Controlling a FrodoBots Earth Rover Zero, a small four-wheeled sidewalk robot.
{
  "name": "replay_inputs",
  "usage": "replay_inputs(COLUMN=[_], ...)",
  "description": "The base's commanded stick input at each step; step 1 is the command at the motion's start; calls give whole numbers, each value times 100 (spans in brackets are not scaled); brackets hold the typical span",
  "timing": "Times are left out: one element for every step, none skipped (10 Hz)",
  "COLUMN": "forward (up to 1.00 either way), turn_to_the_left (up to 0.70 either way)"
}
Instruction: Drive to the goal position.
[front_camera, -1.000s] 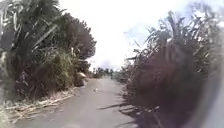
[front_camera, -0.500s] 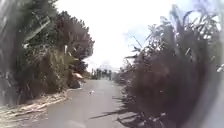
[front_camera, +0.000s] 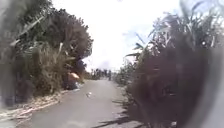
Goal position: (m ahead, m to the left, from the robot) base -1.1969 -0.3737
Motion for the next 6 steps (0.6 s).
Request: replay_inputs(forward=[30, 30, 30, 30, 30, 30], turn_to_the_left=[28, 46, 57, 57, 59, 59])
